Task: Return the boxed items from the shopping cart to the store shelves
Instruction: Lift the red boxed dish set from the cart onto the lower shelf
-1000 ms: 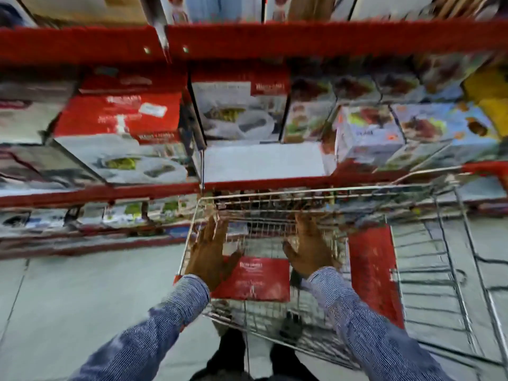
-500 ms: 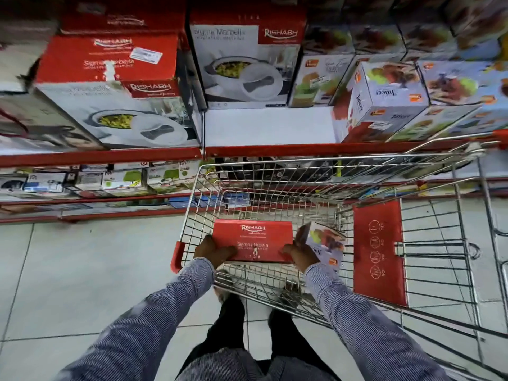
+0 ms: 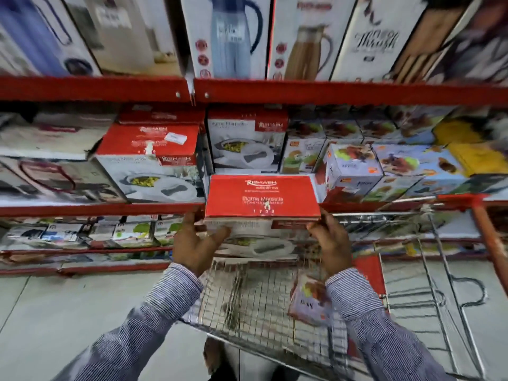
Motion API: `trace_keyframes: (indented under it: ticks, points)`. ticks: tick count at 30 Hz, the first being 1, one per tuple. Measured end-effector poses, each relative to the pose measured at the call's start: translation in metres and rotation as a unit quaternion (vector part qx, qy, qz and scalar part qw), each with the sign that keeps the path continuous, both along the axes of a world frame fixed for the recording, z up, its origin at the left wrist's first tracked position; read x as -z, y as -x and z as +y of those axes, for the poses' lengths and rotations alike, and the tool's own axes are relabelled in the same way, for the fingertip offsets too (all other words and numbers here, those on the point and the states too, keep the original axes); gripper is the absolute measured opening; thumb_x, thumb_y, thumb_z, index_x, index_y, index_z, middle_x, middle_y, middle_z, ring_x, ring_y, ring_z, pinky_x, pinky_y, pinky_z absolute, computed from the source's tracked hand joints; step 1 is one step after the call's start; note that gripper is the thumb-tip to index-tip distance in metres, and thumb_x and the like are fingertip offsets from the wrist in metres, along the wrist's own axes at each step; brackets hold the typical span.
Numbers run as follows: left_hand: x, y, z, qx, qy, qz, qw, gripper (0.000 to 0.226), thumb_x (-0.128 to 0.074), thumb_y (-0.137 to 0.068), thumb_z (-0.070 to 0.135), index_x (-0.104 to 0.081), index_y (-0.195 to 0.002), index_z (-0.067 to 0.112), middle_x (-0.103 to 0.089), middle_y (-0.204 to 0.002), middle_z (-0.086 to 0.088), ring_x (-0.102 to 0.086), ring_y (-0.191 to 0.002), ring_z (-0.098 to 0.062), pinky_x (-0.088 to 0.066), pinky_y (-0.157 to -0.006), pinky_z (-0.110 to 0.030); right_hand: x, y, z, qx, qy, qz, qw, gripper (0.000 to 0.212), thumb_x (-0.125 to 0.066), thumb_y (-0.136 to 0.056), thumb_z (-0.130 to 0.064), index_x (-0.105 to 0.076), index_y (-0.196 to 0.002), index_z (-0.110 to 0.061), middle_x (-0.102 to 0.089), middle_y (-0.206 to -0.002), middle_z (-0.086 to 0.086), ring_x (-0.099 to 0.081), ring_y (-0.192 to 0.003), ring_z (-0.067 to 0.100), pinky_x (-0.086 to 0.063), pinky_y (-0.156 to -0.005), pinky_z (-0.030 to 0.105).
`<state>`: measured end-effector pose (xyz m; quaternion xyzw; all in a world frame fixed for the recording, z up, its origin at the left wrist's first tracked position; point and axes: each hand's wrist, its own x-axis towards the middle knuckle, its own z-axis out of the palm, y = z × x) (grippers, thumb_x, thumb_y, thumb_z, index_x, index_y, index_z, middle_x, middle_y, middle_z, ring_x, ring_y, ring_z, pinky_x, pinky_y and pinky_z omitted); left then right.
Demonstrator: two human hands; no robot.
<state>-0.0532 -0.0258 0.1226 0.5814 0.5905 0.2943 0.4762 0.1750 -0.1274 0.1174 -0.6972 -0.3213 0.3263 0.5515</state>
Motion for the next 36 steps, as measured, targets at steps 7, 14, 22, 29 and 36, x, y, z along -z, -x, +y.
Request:
trace_keyframes:
  ticks: [7,14,22,29,36]
  points:
    - [-0.101,-0.017,0.027,-0.019,-0.201,-0.036,0.979,0.059,-0.076,-0.072,0.027,-0.06,-0.126,0.011,-0.067,-0.103,0.002,-0.057,-0.081,0.011,-0.044,-0.057,0.0,-0.099,-0.021,0.031,0.008,-0.135,-0.063,0.989,0.039,-0.057,-0.073,-0.027,-0.067,-0.11,-0.035,-0.072,-0.109,-0.006,-0.066,-0.106,0.02,-0.053,-0.089,0.039]
    - [-0.171,-0.023,0.058,-0.026,-0.296,-0.091,0.951,0.063,-0.065,-0.067,0.043,-0.06,-0.127,0.024,-0.072,-0.117,0.0,-0.069,-0.103,-0.02,-0.058,-0.089,-0.046,-0.179,-0.033,0.056,0.006,-0.222,-0.076,0.972,0.041,-0.059,-0.076,-0.014,-0.063,-0.108,-0.041,-0.074,-0.095,-0.024,-0.068,-0.094,0.001,-0.054,-0.091,0.038]
    - [-0.186,-0.02,0.071,-0.047,-0.315,-0.077,0.945,0.052,-0.07,-0.078,0.021,-0.06,-0.129,0.019,-0.069,-0.122,-0.002,-0.067,-0.108,-0.022,-0.056,-0.094,-0.047,-0.194,-0.03,0.067,-0.018,-0.219,-0.108,0.97,0.047,-0.057,-0.086,0.002,-0.064,-0.098,-0.043,-0.074,-0.081,-0.028,-0.066,-0.091,0.034,-0.055,-0.082,0.043]
    - [-0.159,-0.021,0.078,-0.017,-0.287,-0.011,0.958,0.049,-0.071,-0.081,0.01,-0.058,-0.128,0.012,-0.064,-0.109,0.005,-0.059,-0.098,-0.012,-0.044,-0.089,-0.025,-0.163,-0.025,0.079,-0.007,-0.169,-0.086,0.982,0.034,-0.064,-0.082,-0.008,-0.065,-0.104,-0.033,-0.074,-0.098,-0.012,-0.07,-0.088,0.003,-0.053,-0.08,0.029]
    - [-0.113,-0.028,0.095,0.031,-0.164,-0.013,0.986,0.067,-0.07,-0.066,0.05,-0.051,-0.126,0.028,-0.073,-0.114,0.004,-0.069,-0.102,-0.019,-0.054,-0.096,-0.044,-0.12,-0.028,0.097,0.033,-0.077,-0.016,0.996,0.019,-0.059,-0.078,-0.047,-0.061,-0.09,-0.033,-0.067,-0.094,-0.009,-0.064,-0.089,0.02,-0.053,-0.089,0.05]
